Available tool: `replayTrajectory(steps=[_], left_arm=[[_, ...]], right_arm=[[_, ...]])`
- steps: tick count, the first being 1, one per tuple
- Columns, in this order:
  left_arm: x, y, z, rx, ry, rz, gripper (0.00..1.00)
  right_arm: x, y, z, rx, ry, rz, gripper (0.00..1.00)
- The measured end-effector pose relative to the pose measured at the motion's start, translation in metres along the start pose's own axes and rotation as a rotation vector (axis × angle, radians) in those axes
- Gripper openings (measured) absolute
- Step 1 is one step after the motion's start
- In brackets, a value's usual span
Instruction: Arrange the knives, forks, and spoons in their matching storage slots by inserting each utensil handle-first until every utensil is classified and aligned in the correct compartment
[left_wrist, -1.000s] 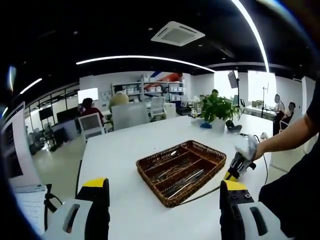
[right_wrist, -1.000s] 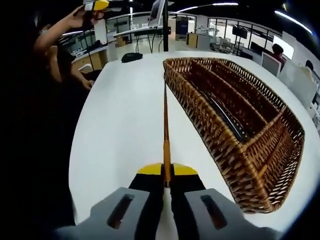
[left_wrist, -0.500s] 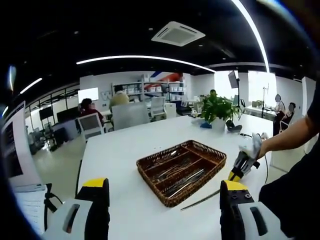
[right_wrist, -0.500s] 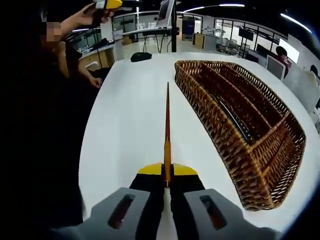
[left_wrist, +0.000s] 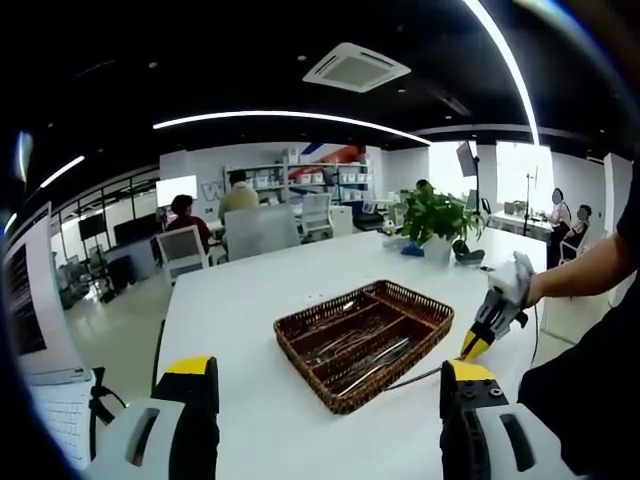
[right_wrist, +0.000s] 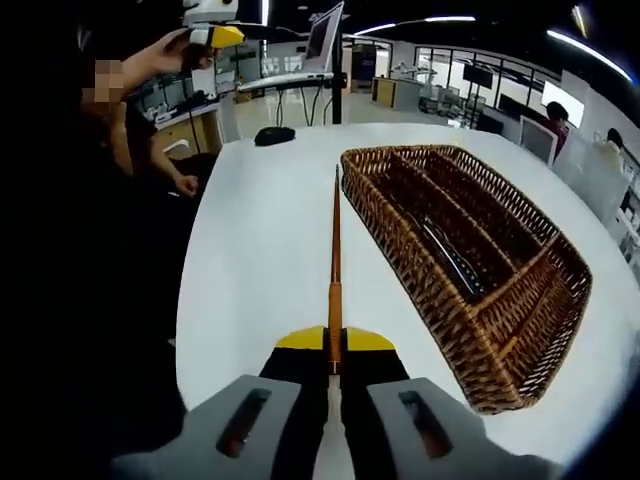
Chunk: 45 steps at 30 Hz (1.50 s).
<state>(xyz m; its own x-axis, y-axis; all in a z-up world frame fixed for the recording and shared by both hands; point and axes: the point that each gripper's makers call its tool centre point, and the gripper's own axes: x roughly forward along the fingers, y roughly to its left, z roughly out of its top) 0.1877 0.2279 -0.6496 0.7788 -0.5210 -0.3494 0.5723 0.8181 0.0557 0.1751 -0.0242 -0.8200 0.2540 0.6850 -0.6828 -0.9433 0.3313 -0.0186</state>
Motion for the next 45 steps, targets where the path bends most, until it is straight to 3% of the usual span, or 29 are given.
replayTrajectory(steps=[5, 19, 24, 33, 34, 39, 45], left_arm=[[0.001, -0.001, 0.001, 0.003, -0.002, -0.003, 0.96], [0.004, -0.006, 0.002, 0.009, -0.003, -0.018, 1.0], [0.004, -0.004, 0.003, 0.009, -0.007, -0.015, 1.0], [0.005, -0.005, 0.002, 0.002, -0.009, -0.017, 1.0], [0.005, -0.005, 0.002, 0.0, -0.009, -0.017, 1.0], [0.005, -0.005, 0.0, -0.002, -0.006, -0.018, 1.0], [0.004, -0.004, 0.001, -0.005, -0.01, -0.016, 1.0]], right_arm=[[-0.013, -0.011, 0.011, 0.096, -0.018, -0.063, 0.0], [-0.053, -0.044, 0.027, 0.217, -0.026, -0.268, 0.0], [-0.069, -0.055, 0.032, 0.329, -0.056, -0.342, 0.0], [-0.106, -0.095, 0.017, 0.417, -0.048, -0.592, 0.0], [-0.111, -0.098, 0.015, 0.464, -0.061, -0.61, 0.0], [-0.124, -0.109, 0.007, 0.549, -0.08, -0.645, 0.0], [-0.135, -0.118, 0.003, 0.591, -0.096, -0.693, 0.0]])
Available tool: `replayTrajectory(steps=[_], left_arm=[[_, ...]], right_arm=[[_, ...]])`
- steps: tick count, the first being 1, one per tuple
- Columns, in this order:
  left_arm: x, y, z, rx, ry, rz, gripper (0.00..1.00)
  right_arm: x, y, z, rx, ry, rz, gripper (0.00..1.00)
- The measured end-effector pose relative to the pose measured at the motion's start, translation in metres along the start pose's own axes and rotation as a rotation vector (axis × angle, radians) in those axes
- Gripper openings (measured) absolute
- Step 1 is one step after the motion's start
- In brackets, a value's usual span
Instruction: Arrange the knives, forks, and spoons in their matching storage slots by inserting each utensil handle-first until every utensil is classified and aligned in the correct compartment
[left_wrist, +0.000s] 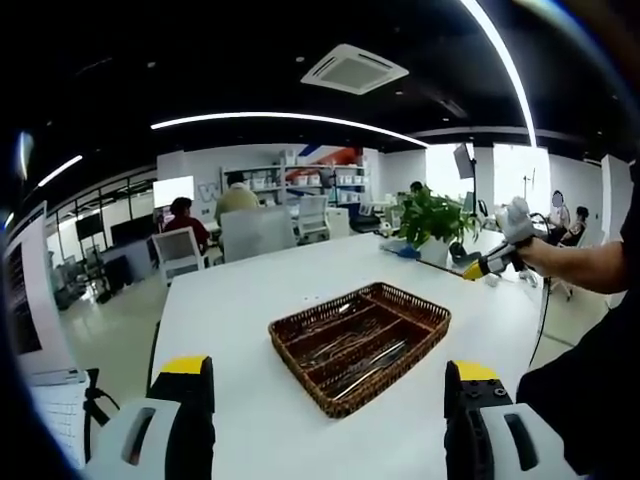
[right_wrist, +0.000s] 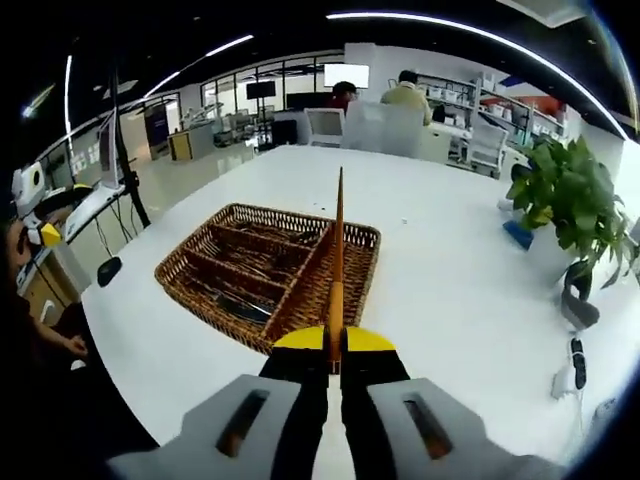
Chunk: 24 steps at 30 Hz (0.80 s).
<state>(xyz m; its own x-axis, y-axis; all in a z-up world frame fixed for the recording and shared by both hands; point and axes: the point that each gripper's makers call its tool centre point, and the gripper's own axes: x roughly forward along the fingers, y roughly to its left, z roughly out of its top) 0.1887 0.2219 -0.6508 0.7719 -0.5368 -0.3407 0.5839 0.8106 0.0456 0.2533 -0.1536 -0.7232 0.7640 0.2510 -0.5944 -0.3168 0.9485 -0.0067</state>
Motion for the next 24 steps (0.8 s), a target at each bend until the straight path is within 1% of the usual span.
replayTrajectory(steps=[7, 14, 21, 24], left_arm=[[0.0, 0.0, 0.0, -0.001, -0.001, -0.001, 1.0], [0.0, -0.001, 0.0, -0.004, -0.001, -0.002, 1.0], [-0.001, 0.0, -0.001, -0.009, -0.004, 0.0, 1.0], [-0.002, 0.0, -0.003, -0.011, -0.003, 0.001, 1.0]], right_arm=[[0.003, -0.001, 0.003, 0.022, 0.005, -0.008, 0.0], [0.013, -0.008, 0.003, 0.043, 0.021, -0.021, 0.0], [0.023, -0.007, 0.008, 0.052, 0.033, -0.023, 0.0], [0.026, -0.007, 0.009, 0.078, 0.044, -0.028, 0.0]])
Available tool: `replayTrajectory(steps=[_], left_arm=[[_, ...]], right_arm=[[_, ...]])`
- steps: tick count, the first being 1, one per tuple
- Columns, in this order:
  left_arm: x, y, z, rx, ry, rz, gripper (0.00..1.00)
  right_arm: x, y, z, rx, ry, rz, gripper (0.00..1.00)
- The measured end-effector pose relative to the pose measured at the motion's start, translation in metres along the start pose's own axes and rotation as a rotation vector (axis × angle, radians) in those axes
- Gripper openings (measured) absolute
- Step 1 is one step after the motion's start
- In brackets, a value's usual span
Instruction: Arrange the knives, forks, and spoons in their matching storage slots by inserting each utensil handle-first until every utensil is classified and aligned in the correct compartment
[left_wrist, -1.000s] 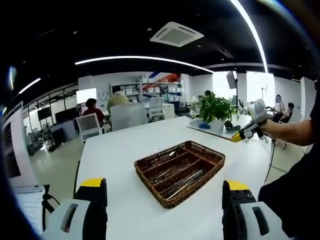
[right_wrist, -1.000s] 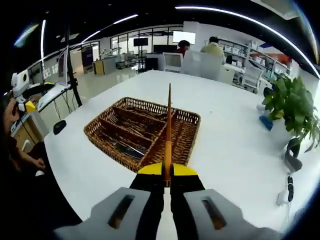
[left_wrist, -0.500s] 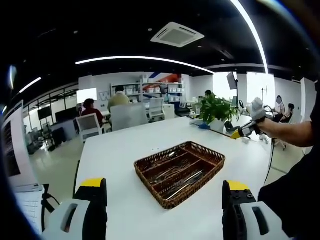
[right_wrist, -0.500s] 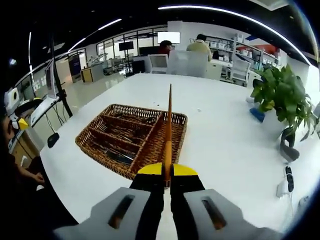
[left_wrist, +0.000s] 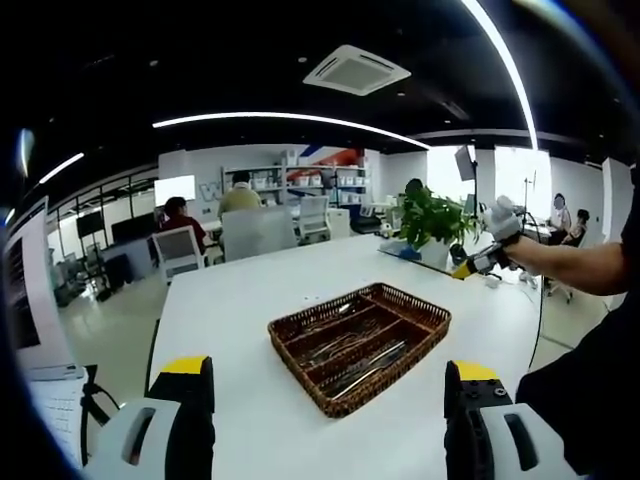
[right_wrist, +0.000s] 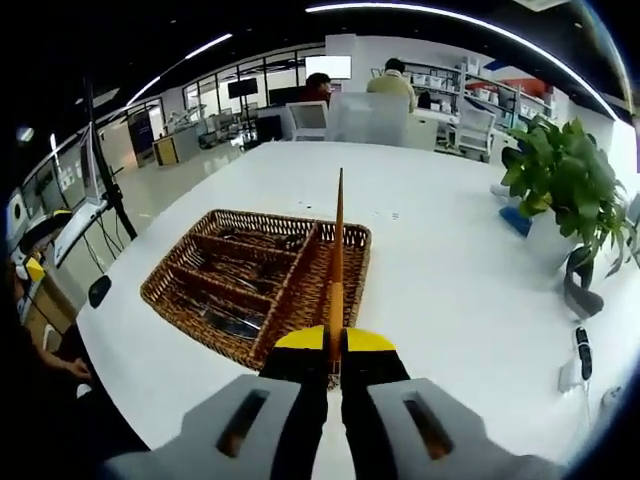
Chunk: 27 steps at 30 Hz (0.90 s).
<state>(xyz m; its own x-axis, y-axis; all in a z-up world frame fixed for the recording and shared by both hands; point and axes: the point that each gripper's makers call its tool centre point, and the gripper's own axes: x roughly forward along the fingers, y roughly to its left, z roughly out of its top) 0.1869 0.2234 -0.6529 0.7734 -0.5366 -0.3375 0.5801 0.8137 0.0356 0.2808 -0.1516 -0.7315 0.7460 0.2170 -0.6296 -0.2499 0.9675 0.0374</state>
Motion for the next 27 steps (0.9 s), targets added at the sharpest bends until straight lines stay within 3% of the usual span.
replayTrajectory(steps=[13, 27], left_arm=[[-0.002, 0.005, -0.004, -0.006, 0.001, 0.009, 1.0], [-0.002, 0.008, -0.005, -0.014, -0.008, 0.011, 1.0]], right_arm=[[0.017, 0.002, 0.001, 0.018, 0.019, -0.018, 0.0], [0.032, 0.002, -0.015, 0.058, 0.075, -0.047, 0.0]])
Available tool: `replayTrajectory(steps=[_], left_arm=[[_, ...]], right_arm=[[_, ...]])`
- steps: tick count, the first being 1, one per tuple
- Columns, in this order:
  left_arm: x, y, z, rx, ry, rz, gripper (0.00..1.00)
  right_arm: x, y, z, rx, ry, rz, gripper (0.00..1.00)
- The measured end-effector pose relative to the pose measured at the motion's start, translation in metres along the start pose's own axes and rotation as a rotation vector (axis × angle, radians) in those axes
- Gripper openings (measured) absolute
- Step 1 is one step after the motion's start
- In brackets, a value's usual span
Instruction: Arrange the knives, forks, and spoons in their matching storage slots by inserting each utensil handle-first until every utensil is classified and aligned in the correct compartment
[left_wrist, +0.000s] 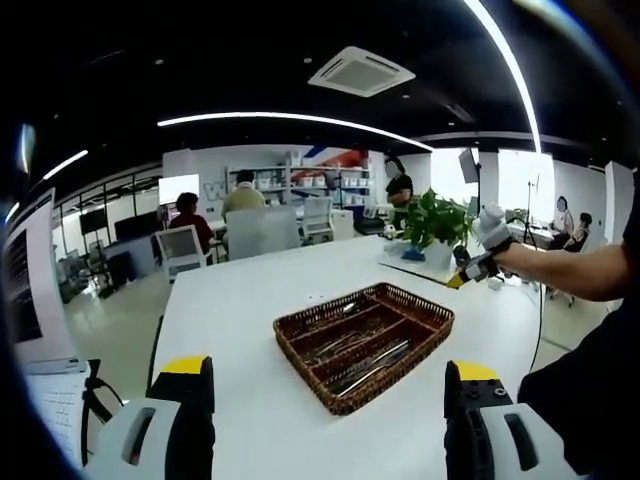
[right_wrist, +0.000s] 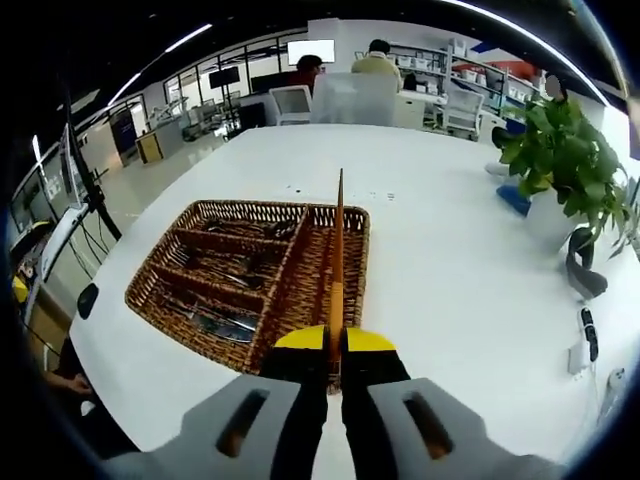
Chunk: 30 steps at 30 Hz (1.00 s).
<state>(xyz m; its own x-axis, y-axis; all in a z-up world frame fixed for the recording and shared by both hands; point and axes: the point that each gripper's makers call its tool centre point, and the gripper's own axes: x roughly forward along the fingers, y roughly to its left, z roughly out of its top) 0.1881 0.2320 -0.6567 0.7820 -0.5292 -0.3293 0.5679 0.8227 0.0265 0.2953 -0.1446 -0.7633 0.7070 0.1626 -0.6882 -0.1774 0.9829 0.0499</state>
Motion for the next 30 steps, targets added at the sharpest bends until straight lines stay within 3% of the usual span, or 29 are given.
replayTrajectory(steps=[7, 30], left_arm=[[-0.002, 0.003, -0.002, -0.002, 0.0, 0.001, 0.99], [-0.005, 0.007, -0.007, -0.018, 0.0, 0.014, 0.99]], right_arm=[[0.011, 0.0, -0.018, -0.015, 0.045, -0.027, 0.0], [0.04, 0.0, -0.038, -0.036, 0.169, -0.063, 0.0]])
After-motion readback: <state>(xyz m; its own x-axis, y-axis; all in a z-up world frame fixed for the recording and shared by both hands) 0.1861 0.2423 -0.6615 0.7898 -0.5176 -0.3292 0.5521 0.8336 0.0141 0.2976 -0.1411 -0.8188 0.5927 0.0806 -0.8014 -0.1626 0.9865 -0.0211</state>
